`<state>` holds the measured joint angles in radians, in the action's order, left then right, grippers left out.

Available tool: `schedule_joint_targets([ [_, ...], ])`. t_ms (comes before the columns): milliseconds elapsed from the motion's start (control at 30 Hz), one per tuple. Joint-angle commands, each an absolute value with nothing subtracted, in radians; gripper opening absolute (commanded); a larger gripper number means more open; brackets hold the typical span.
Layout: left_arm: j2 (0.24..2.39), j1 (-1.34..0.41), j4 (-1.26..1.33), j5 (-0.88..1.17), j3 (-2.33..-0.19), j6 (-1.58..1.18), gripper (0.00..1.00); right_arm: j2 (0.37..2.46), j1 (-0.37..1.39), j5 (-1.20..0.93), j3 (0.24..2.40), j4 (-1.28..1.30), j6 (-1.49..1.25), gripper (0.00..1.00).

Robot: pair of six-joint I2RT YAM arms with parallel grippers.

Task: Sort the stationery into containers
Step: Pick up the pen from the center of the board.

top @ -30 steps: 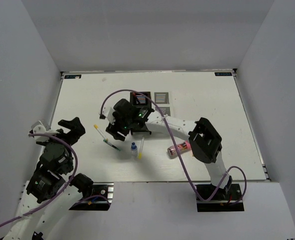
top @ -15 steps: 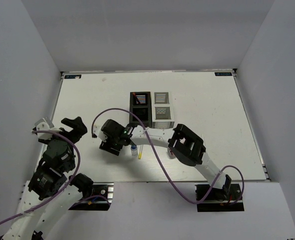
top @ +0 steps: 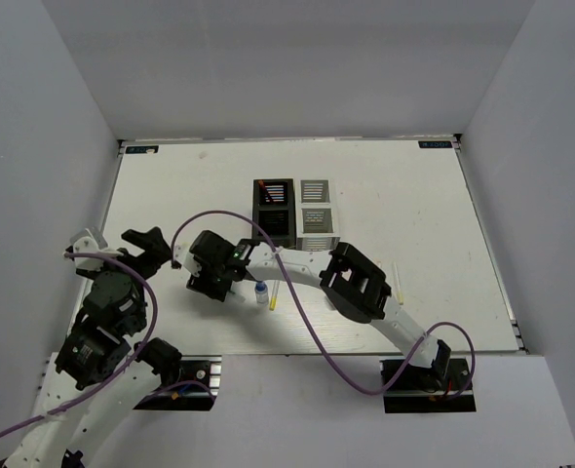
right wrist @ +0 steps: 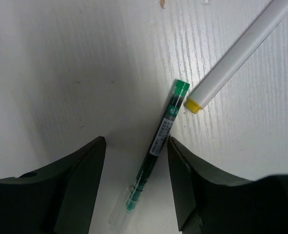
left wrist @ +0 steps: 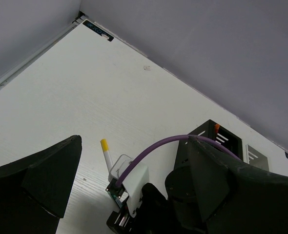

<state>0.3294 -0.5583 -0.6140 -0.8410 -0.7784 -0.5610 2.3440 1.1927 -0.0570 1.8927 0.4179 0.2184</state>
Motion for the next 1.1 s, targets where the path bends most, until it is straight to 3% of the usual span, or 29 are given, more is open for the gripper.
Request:
schedule_joint_targets([
  [0,0.357,-0.555,-0.603,-0.822,-0.772,-0.548,0.99,2.358,1.192,-0.095,1.916,0.477,0.229,0.59],
  [233,0.357,-0.555,-0.603,-0.822,-0.772,-0.548,0.99,2.359,1.184,-0.09,1.902,0.494,0.225,0.5],
  [533,0.357,-0.555,-0.594,-0.813,-0.772,-0.548,0.99,2.33,1.178,-0.176,1.842,0.563,0.259,0.05],
  [800,0.376,-0.555,-0.594,-0.793,-0.762,-0.548,0.99,2.243,1.175,-0.331,1.858,0.601,0.308,0.0],
  [1067,0.376,-0.555,-0.594,-0.793,-0.762,-0.558,0.99,2.017,1.12,-0.377,1.844,0.551,0.334,0.0],
])
